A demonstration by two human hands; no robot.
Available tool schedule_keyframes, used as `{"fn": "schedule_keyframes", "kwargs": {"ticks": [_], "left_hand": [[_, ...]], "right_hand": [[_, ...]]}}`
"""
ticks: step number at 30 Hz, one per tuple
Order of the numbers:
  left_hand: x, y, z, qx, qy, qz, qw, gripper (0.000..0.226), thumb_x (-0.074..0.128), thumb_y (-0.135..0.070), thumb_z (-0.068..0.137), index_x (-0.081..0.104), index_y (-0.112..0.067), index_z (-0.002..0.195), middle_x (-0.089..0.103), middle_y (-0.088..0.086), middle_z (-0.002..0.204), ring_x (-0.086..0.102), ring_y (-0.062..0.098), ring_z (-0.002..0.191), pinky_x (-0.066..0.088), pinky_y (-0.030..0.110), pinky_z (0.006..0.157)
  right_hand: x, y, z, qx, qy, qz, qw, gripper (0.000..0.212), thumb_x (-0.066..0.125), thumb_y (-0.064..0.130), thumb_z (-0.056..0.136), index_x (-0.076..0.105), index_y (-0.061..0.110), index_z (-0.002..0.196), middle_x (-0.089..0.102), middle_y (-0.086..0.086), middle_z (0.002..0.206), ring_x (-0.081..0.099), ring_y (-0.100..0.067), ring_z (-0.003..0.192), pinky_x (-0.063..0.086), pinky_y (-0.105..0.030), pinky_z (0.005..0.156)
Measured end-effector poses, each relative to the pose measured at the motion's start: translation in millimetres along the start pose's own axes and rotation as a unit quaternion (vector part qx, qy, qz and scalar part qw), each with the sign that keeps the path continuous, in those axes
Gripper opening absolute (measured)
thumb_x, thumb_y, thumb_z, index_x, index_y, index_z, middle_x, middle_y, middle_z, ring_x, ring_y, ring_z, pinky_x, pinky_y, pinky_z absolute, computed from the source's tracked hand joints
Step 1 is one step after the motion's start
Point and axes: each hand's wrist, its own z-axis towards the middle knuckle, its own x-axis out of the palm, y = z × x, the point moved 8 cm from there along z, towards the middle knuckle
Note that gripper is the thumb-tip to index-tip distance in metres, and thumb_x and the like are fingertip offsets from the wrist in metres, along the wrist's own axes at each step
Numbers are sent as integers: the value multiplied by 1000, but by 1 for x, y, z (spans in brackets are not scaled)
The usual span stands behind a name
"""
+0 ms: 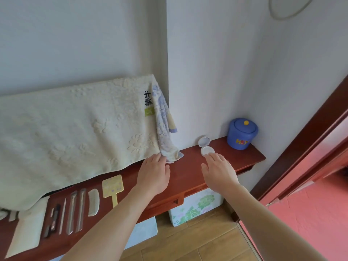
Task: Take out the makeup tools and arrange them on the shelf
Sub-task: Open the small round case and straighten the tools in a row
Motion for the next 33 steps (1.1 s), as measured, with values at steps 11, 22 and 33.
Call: {"fn": "schedule_keyframes", "kwargs": {"ticks": [11, 22, 33], "left_hand": [[47, -47, 98, 13, 21, -6, 1000, 22, 37, -27, 95, 58, -18, 98, 55, -4, 95, 55, 20, 95, 47, 36, 84], [110, -81, 144, -115, 78, 19, 990, 40, 30, -33, 97, 56, -14, 120, 57, 3, 120, 52, 23, 115, 43, 38, 99], [181, -81, 157, -158, 172, -26, 972, 63, 44, -46, 99, 29, -16, 153, 27, 4, 160, 23, 20, 148, 23, 36, 121]], "right_hand": [[15, -91, 78, 25, 14, 3, 1000, 35, 43, 31, 95, 57, 10, 119, 58, -3, 120, 48, -22, 115, 38, -33, 99], [61, -163, 166, -53, 125, 12, 991, 43, 38, 34, 99, 46, 10, 134, 48, -5, 136, 40, -23, 127, 32, -33, 107], [139, -192, 195, -45, 220, 29, 974, 58, 49, 51, 93, 42, 11, 134, 46, -5, 136, 40, -23, 127, 37, -34, 103]]}}
